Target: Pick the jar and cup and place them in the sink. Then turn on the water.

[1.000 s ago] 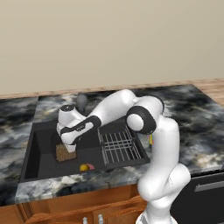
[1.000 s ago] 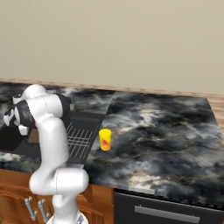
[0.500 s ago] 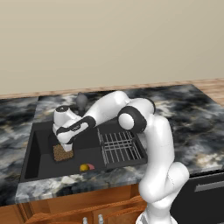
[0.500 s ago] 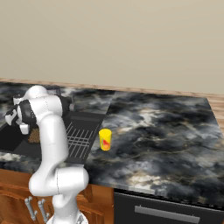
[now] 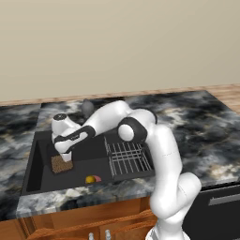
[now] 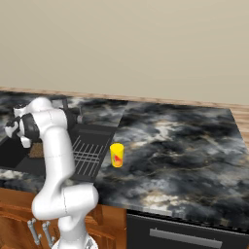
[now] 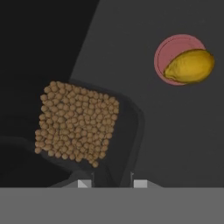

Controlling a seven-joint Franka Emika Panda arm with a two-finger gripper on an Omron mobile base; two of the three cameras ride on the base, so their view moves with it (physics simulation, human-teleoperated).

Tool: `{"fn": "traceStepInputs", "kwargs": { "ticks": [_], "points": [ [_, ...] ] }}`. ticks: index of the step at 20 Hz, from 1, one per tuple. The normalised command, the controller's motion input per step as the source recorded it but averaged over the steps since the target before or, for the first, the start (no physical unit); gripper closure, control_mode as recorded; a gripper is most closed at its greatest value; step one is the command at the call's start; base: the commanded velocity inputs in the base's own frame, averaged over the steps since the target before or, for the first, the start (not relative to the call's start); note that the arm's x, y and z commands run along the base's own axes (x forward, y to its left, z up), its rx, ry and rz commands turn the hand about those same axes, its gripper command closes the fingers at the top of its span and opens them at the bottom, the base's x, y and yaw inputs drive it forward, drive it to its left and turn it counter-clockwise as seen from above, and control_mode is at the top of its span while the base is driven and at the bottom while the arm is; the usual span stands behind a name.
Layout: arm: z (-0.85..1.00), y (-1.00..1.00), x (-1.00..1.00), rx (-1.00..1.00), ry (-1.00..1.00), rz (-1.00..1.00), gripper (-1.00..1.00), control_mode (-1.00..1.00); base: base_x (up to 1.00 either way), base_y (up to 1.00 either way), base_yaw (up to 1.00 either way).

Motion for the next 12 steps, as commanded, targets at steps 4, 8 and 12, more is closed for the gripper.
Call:
{"fn": "traceStepInputs", "kwargs": {
  "ticks": [4,8,12],
  "points": [
    [-0.12,0.3,0.0,0.0,0.0,-0.08,1.0,-1.0,0.0,0.0,0.0],
    [-0.25,0.28,0.0,0.0,0.0,-0.08,1.0,-1.0,0.0,0.0,0.0],
    [-0.3,0.24,0.03,0.0,0.0,-0.09,1.0,-1.0,0.0,0.0,0.0]
  ]
}}
